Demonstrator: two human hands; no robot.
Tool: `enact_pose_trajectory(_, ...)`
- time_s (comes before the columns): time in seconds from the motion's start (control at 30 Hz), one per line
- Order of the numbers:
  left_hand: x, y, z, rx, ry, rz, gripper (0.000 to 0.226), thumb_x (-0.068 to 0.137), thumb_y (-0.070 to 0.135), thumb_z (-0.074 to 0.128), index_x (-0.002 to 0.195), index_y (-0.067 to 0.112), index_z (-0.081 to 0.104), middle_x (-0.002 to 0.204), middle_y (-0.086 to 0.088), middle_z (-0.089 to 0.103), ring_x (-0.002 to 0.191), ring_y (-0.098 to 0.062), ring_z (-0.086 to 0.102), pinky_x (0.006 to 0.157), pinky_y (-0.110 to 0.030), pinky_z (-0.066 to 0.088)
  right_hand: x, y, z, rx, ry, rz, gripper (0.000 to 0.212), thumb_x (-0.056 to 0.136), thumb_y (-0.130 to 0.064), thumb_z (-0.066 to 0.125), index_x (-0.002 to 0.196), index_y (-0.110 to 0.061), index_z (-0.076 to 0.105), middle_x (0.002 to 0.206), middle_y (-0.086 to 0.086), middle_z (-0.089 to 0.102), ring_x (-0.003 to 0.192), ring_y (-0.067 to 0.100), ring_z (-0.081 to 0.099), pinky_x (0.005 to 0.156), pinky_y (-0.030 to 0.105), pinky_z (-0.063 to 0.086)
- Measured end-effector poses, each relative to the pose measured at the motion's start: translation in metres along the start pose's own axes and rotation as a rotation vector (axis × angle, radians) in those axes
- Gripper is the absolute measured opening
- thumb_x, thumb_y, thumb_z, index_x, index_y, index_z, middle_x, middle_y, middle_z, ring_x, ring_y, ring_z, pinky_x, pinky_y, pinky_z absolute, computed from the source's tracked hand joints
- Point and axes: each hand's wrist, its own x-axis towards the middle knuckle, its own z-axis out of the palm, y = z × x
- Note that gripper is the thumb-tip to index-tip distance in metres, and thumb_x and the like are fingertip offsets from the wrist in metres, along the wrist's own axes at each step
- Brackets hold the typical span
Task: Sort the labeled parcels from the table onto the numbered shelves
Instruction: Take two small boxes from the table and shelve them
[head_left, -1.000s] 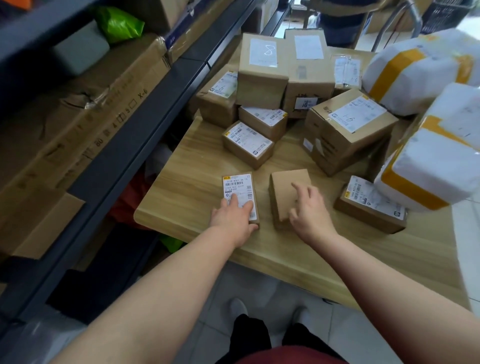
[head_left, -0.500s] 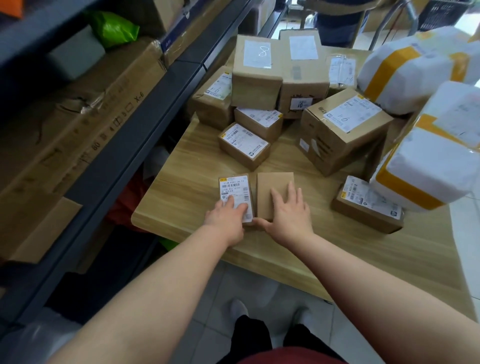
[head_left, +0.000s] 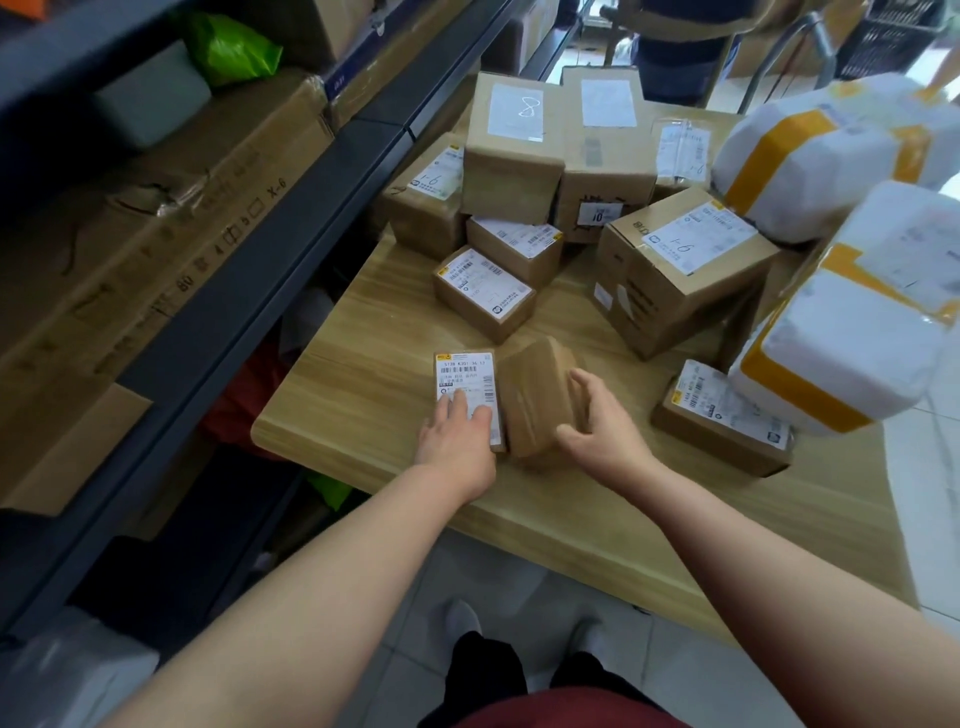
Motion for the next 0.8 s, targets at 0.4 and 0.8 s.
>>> enact_pose_trajectory(0.4,0.000,-0.002,0.002,-0.010,0.003,0.036,0.061,0.094,0.020,0.056,0.146,0.016,0.026,0.163,-0.010,0.003,0.150,-0.030,0.000,0.119,-0.039,0.019,-0.002,-0.011,0.007,-0.504,0.016,-0.044,0.089,0.088,-0.066,0.044,0.151,-0.009,0.020,0.161,0.014,0.006,0.149,0.028,0.001,0.119,0.043,0.014)
enact_pose_trajectory(0.8,0.001,-0.011,-0.009,0.029,-0.035,0.092,0.062,0.089,0.009,0.054,0.145,0.016,0.028,0.162,-0.010,0.007,0.149,-0.030,0.007,0.118,-0.038,0.023,0.013,-0.014,0.005,-0.124,-0.072,0.183,0.078,0.093,-0.032,0.052,0.152,-0.005,0.010,0.158,0.018,0.017,0.144,0.031,0.023,0.114,0.039,0.026)
